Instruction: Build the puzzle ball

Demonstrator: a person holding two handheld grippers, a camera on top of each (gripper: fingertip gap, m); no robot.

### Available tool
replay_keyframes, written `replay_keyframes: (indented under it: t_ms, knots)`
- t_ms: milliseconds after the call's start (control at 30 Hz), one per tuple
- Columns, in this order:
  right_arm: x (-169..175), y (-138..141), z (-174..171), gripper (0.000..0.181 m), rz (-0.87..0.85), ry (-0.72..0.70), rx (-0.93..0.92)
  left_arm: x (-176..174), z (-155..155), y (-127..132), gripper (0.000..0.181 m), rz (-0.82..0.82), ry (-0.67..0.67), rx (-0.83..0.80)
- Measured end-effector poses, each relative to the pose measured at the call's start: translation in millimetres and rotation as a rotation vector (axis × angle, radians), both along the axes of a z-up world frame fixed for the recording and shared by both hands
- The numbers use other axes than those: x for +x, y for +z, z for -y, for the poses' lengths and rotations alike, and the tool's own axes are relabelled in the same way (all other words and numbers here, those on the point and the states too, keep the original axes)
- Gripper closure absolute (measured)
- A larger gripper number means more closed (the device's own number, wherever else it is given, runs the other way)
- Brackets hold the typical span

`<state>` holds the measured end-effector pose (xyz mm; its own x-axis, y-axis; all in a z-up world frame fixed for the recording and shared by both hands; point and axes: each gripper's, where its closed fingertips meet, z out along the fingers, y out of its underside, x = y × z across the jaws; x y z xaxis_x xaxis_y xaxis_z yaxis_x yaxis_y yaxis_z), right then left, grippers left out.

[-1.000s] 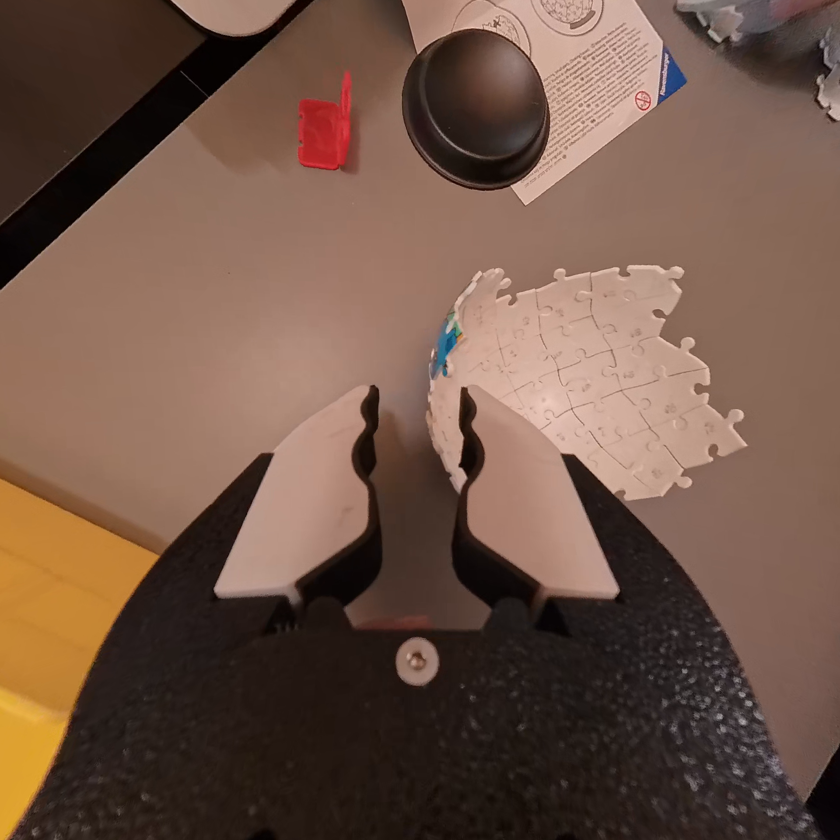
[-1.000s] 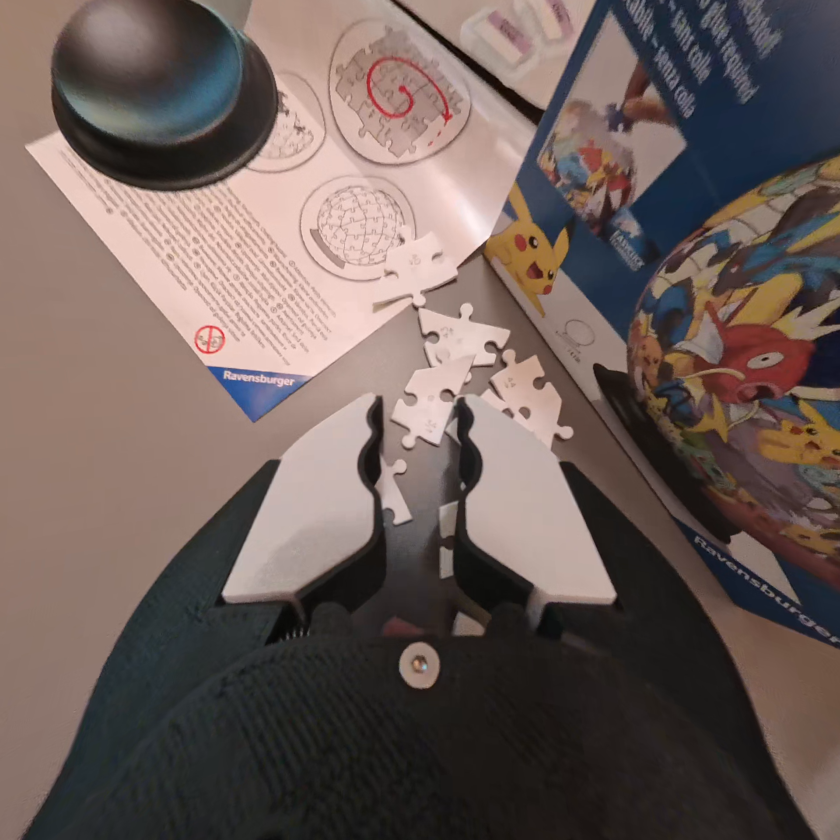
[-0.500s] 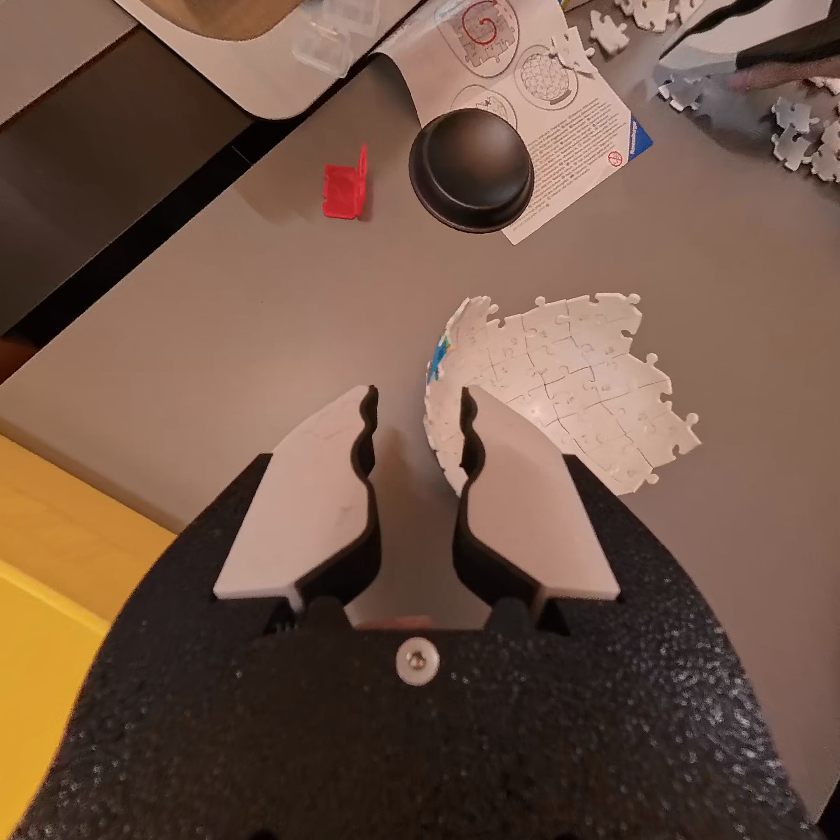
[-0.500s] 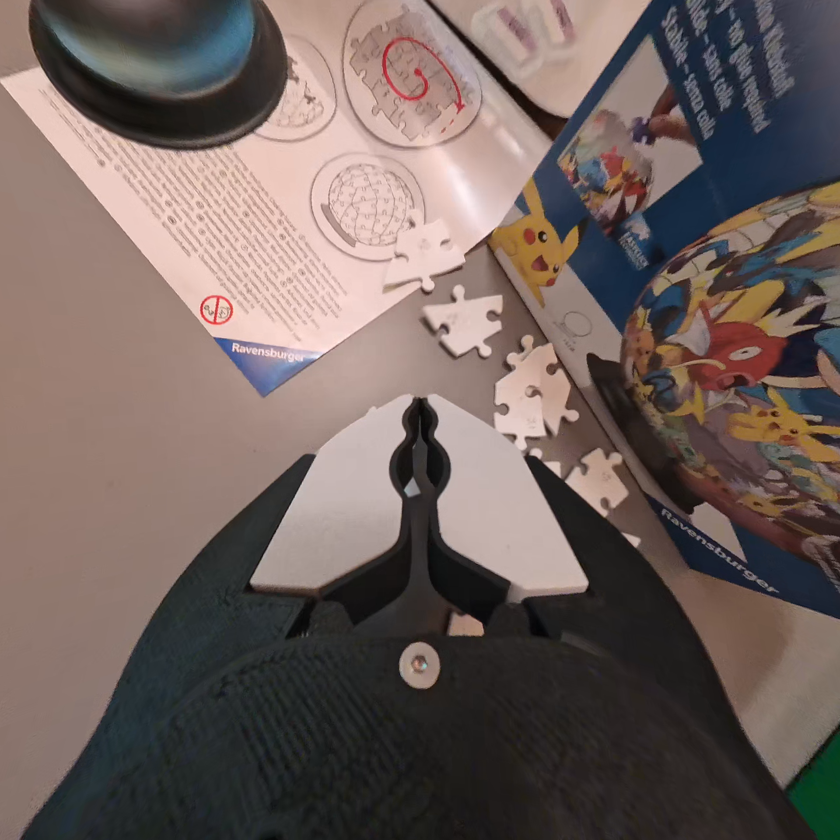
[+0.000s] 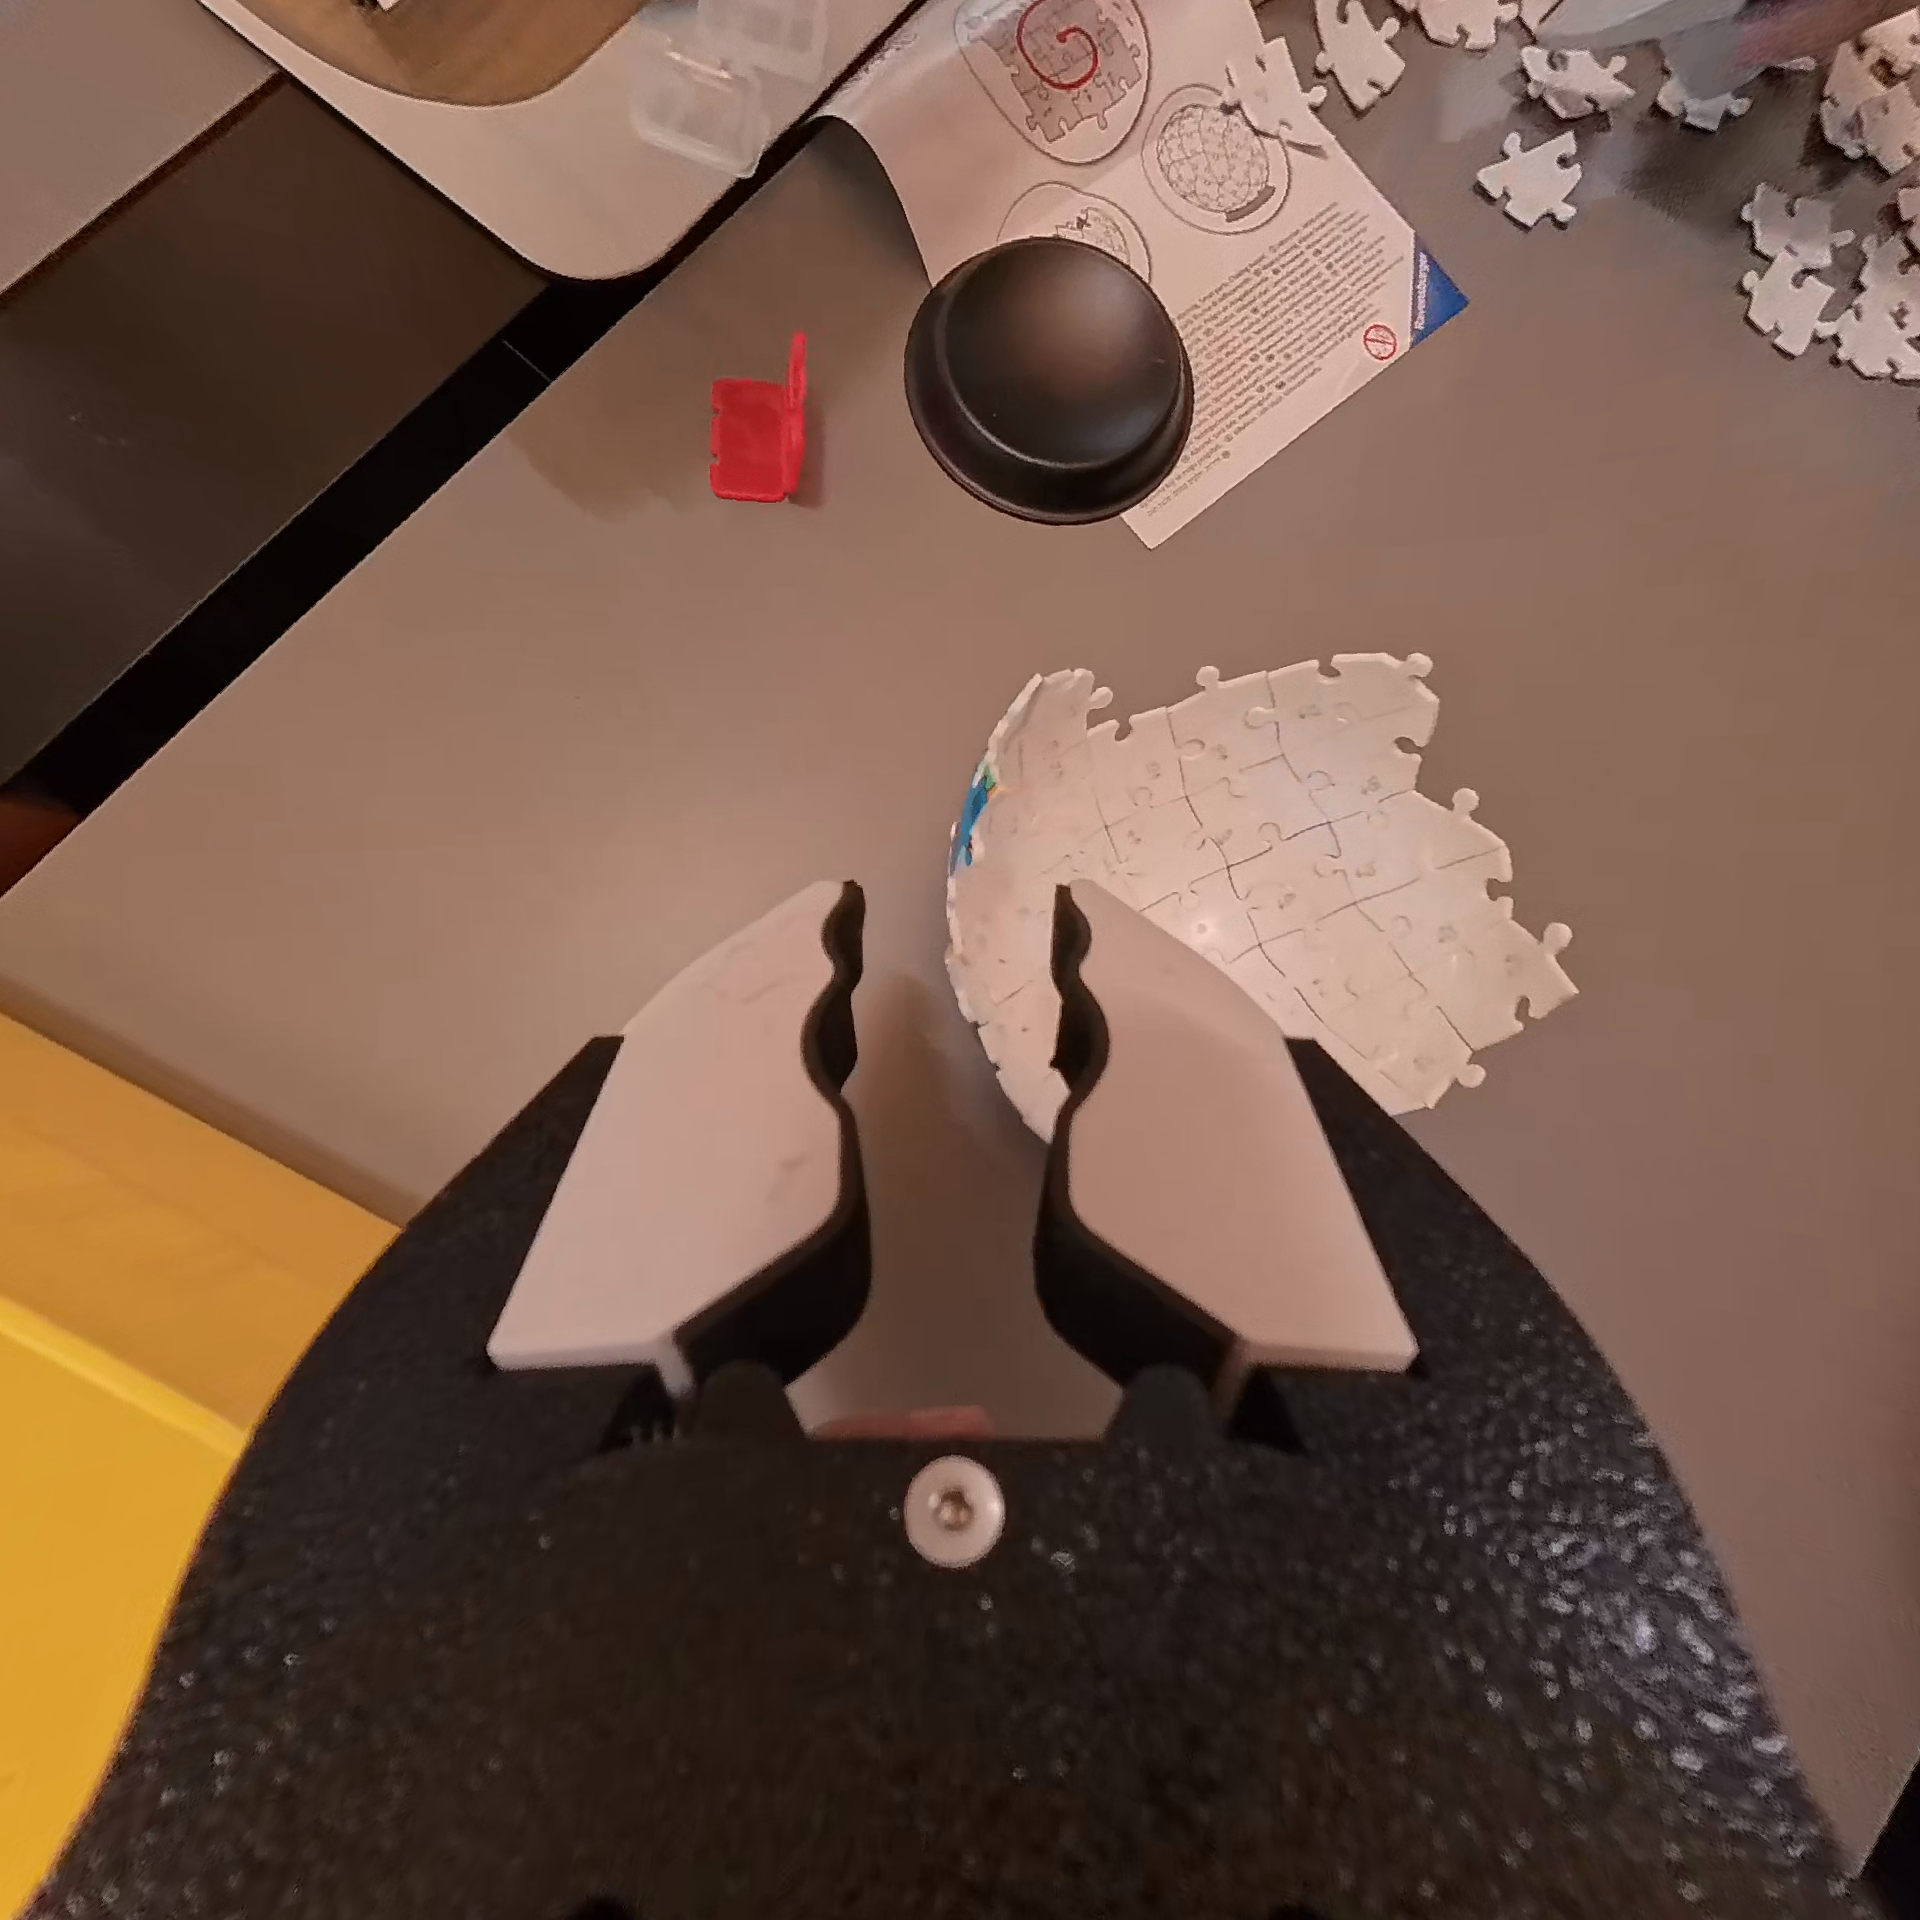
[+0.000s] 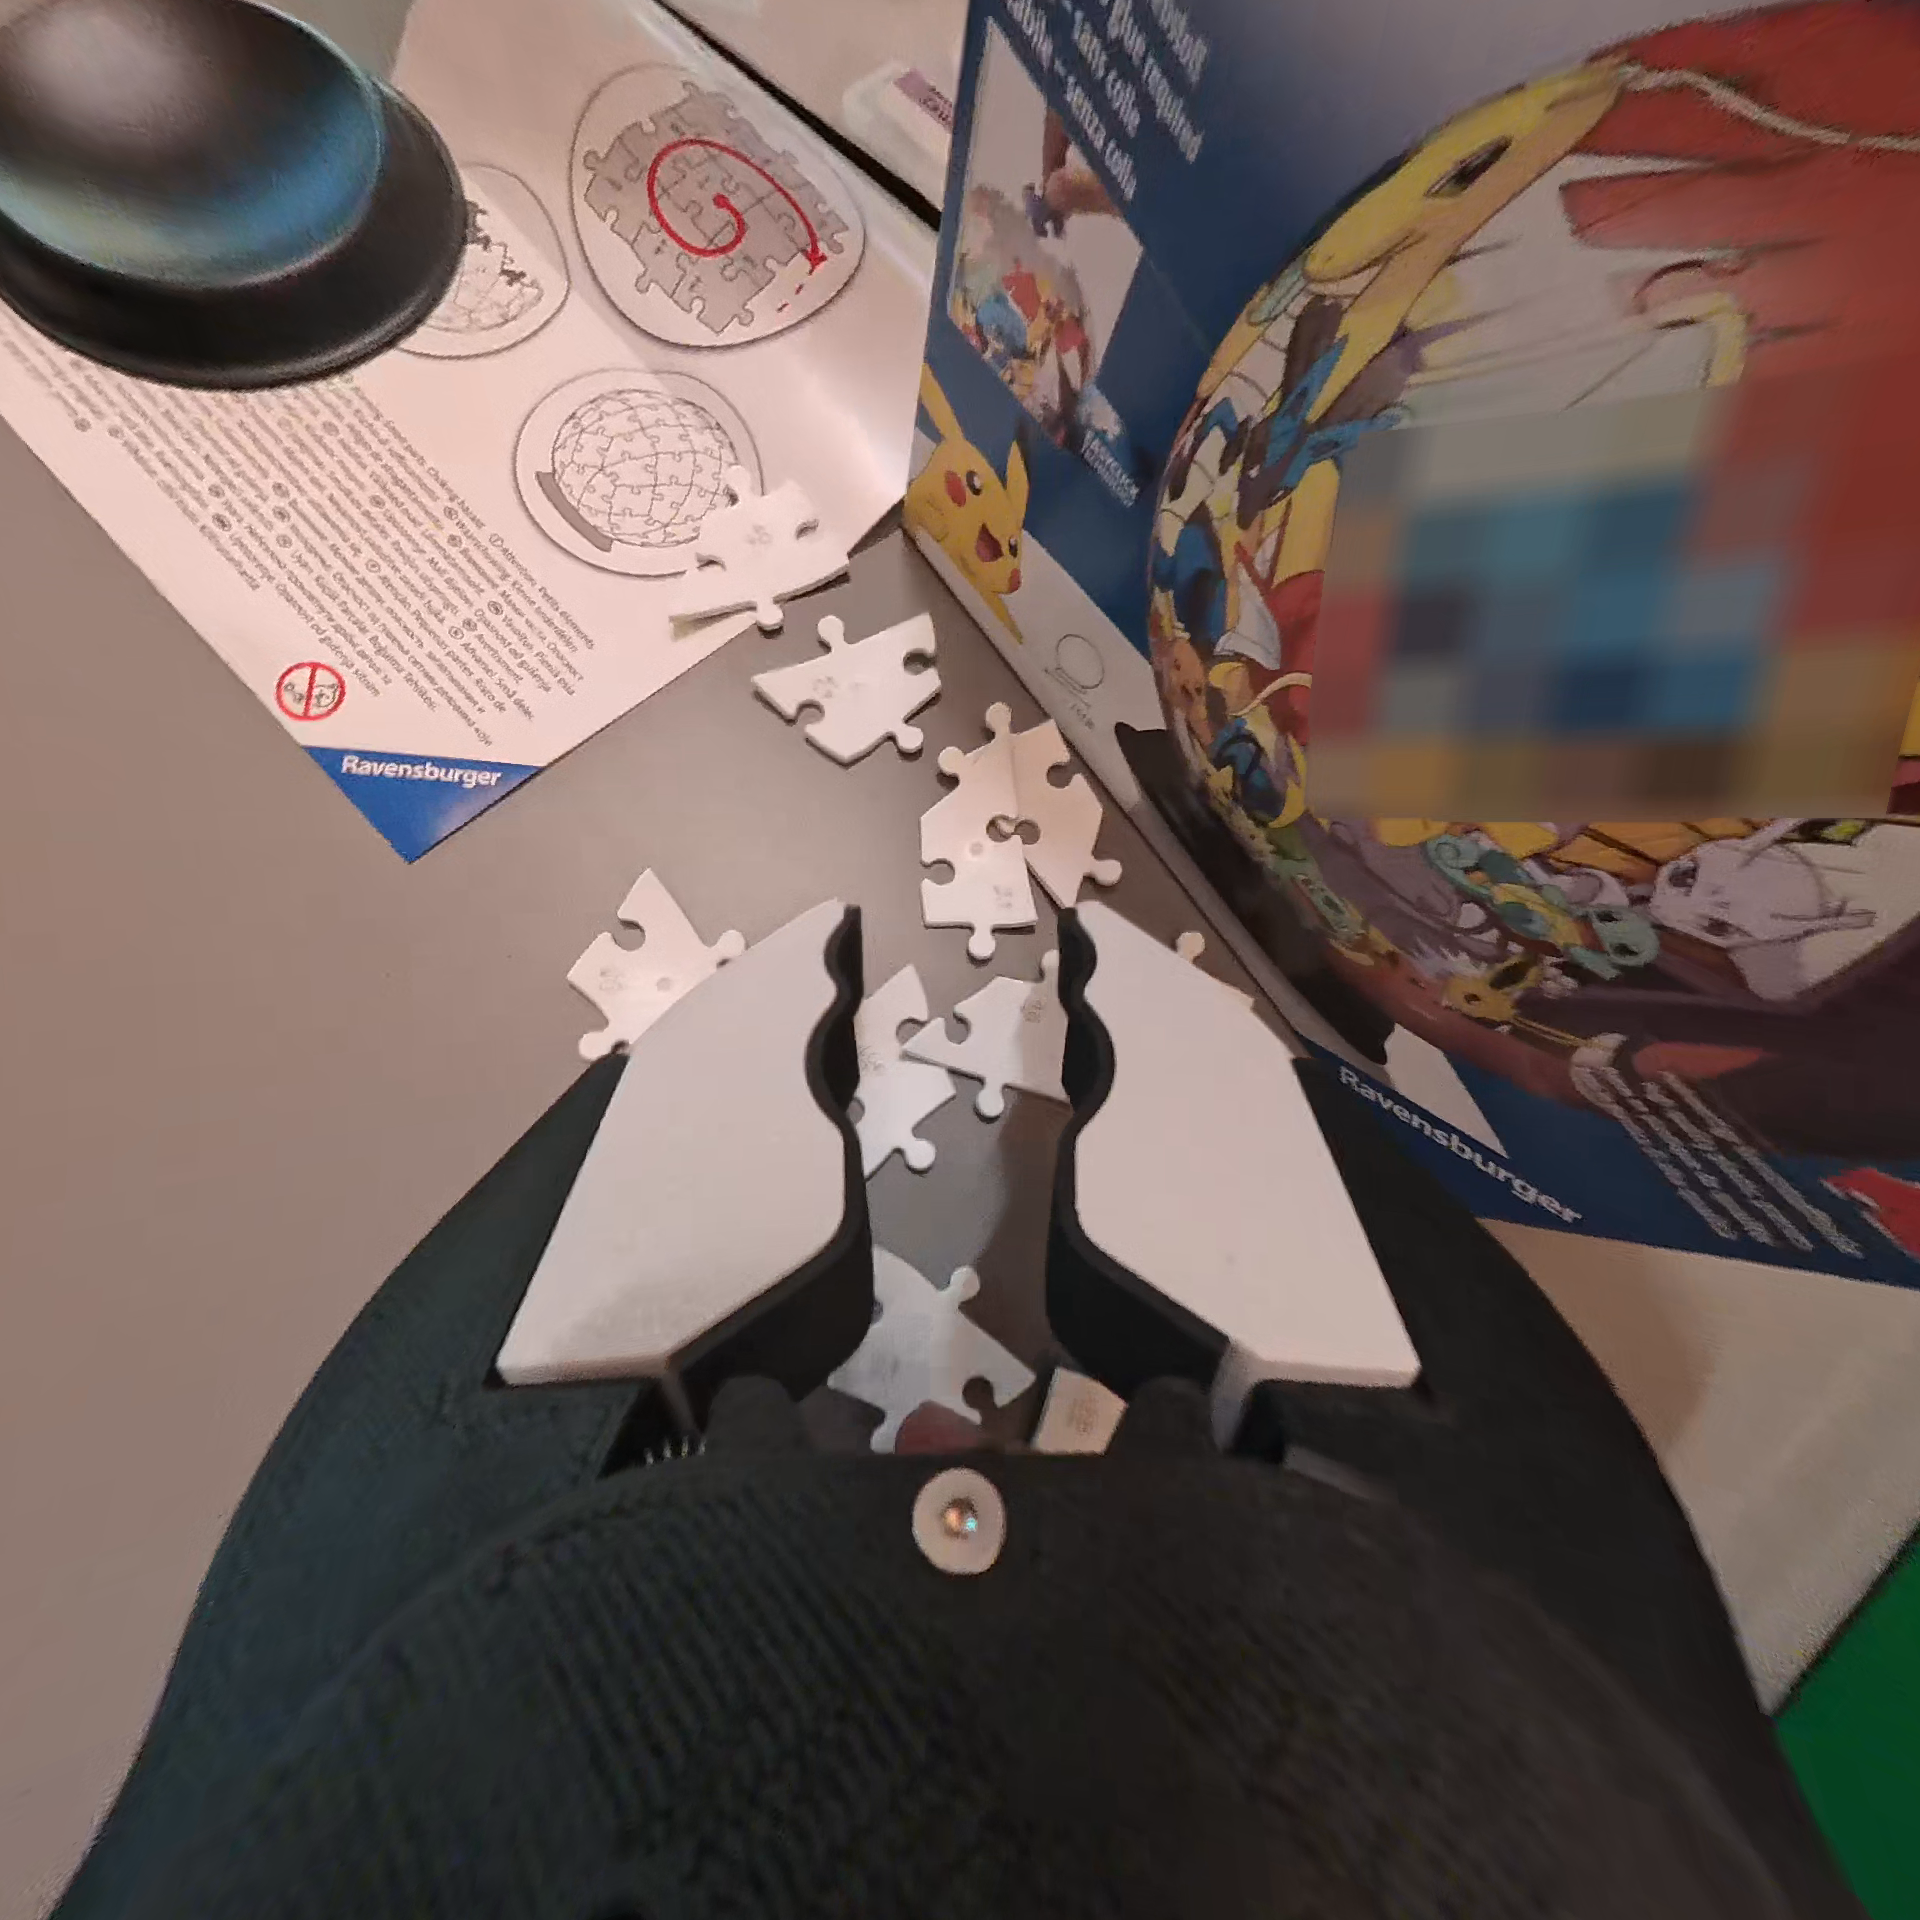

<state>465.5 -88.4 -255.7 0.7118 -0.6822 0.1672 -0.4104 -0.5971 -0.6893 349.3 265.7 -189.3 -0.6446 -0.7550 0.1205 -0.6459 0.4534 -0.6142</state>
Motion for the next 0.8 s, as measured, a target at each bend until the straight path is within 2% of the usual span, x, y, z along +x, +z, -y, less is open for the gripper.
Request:
replay_keyframes:
  t_ms: [133, 233, 433, 600, 800]
  knots:
    - [9.6, -3.6, 1.5, 0.145, -0.006, 0.016, -0.012, 0.6, -0.6, -1.9, 0.147, -0.005, 0.0, 0.002]
    - [7.4, -10.3, 0.6, 0.143, -0.099, 0.02, 0.011, 1.7, -1.7, -4.4, 0.147, -0.013, 0.005, 0.003]
    - [11.8, -17.5, -4.2, 0.143, -0.114, 0.023, 0.026, 2.6, -1.4, -10.6, 0.147, -0.031, 0.002, 0.012]
    - [7.6, -18.5, -4.2, 0.158, -0.144, 0.024, 0.049, 2.0, 2.2, -12.3, 0.147, -0.037, -0.009, 0.008]
    - [3.9, -18.1, -4.2, 0.159, -0.137, 0.022, 0.021, 1.0, 3.6, -10.1, 0.148, -0.029, -0.014, 0.012]
